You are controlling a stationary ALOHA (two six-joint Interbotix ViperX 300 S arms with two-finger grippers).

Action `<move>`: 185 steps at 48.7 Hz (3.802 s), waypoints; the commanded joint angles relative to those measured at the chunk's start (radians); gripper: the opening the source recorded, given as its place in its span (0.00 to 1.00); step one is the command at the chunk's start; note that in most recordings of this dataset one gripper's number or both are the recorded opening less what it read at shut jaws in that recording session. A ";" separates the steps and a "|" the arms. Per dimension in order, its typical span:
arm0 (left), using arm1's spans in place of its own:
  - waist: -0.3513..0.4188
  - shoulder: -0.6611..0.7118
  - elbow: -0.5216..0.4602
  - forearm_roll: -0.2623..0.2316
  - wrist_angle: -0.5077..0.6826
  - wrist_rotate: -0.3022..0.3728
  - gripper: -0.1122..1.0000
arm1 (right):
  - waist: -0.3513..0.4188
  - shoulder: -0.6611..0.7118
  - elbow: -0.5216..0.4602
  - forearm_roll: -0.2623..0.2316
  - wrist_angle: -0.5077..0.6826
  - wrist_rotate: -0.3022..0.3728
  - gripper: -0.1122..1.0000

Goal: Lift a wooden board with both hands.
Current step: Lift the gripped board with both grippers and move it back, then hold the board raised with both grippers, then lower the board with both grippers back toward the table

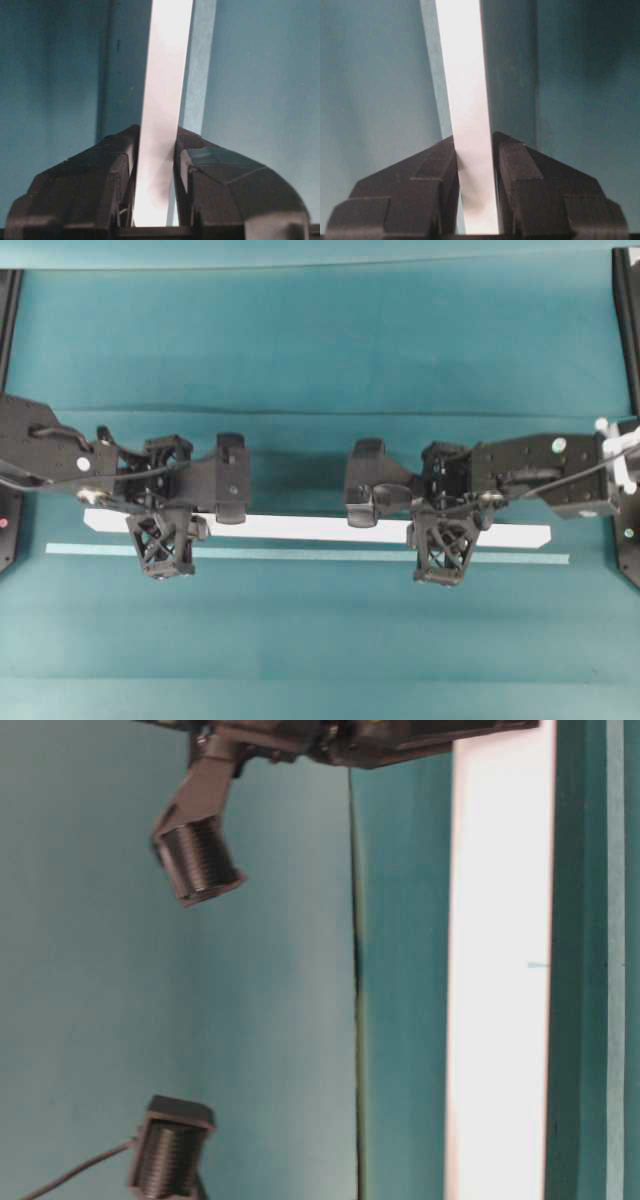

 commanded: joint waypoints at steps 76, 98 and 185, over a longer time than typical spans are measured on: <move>0.011 -0.204 -0.518 0.002 0.658 -0.021 0.26 | -0.025 -0.138 -0.568 -0.008 0.710 0.006 0.29; 0.005 -0.212 -0.647 0.002 0.805 -0.029 0.26 | -0.021 -0.129 -0.707 -0.008 0.831 0.009 0.29; 0.012 -0.155 -0.572 0.005 0.756 -0.084 0.26 | -0.006 -0.149 -0.546 -0.075 0.736 -0.005 0.29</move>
